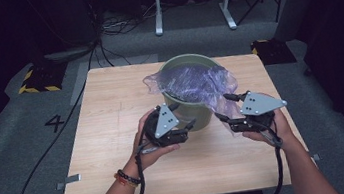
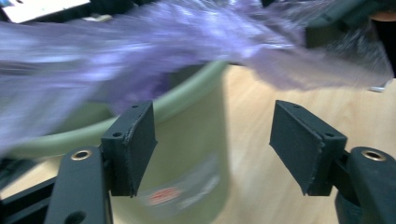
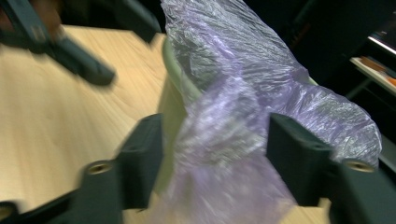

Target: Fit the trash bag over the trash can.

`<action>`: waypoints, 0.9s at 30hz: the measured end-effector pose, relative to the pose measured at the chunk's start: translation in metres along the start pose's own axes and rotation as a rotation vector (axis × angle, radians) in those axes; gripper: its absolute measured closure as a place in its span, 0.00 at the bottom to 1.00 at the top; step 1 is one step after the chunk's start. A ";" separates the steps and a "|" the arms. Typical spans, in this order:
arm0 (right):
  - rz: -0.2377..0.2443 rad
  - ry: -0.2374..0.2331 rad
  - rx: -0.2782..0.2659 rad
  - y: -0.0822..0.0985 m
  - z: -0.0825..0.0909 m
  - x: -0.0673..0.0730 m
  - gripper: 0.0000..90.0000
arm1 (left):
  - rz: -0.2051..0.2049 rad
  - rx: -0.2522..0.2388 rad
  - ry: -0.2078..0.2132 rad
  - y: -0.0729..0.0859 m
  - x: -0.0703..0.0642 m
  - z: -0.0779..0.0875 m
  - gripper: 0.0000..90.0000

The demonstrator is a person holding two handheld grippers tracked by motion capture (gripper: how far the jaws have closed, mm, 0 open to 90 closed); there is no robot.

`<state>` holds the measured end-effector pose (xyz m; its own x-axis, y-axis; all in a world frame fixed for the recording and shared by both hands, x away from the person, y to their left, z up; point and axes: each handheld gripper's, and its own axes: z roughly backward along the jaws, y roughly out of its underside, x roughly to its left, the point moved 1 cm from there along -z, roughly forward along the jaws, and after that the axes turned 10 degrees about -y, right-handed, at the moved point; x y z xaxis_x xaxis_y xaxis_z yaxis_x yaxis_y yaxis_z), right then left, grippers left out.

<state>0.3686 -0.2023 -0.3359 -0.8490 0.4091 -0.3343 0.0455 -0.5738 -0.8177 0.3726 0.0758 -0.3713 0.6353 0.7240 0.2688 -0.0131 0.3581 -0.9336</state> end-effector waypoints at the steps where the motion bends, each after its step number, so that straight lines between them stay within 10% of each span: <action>1: 0.003 0.006 0.006 -0.003 -0.002 0.001 0.39 | 0.004 -0.005 -0.020 0.001 0.008 0.003 0.37; 7: -0.033 -0.027 0.010 -0.017 -0.012 -0.004 0.41 | 0.075 0.004 -0.119 0.012 0.055 0.013 0.36; 10: -0.024 -0.028 0.016 -0.020 -0.012 -0.006 0.52 | 0.049 0.035 -0.131 0.016 0.069 0.008 0.34; 16: -0.019 -0.035 0.079 -0.017 -0.023 -0.011 0.75 | -0.060 0.109 -0.170 0.016 0.069 -0.012 0.37; 20: -0.055 -0.057 0.071 -0.011 -0.025 -0.019 0.98 | -0.022 0.092 -0.184 0.015 0.075 -0.018 0.40; 27: -0.072 -0.097 0.042 -0.007 -0.017 -0.022 1.00 | -0.058 0.069 -0.218 0.013 0.077 -0.023 0.49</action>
<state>0.3956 -0.1948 -0.3307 -0.8963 0.3812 -0.2266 -0.0380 -0.5750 -0.8172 0.4392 0.1227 -0.3677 0.4545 0.8088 0.3733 -0.0392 0.4368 -0.8987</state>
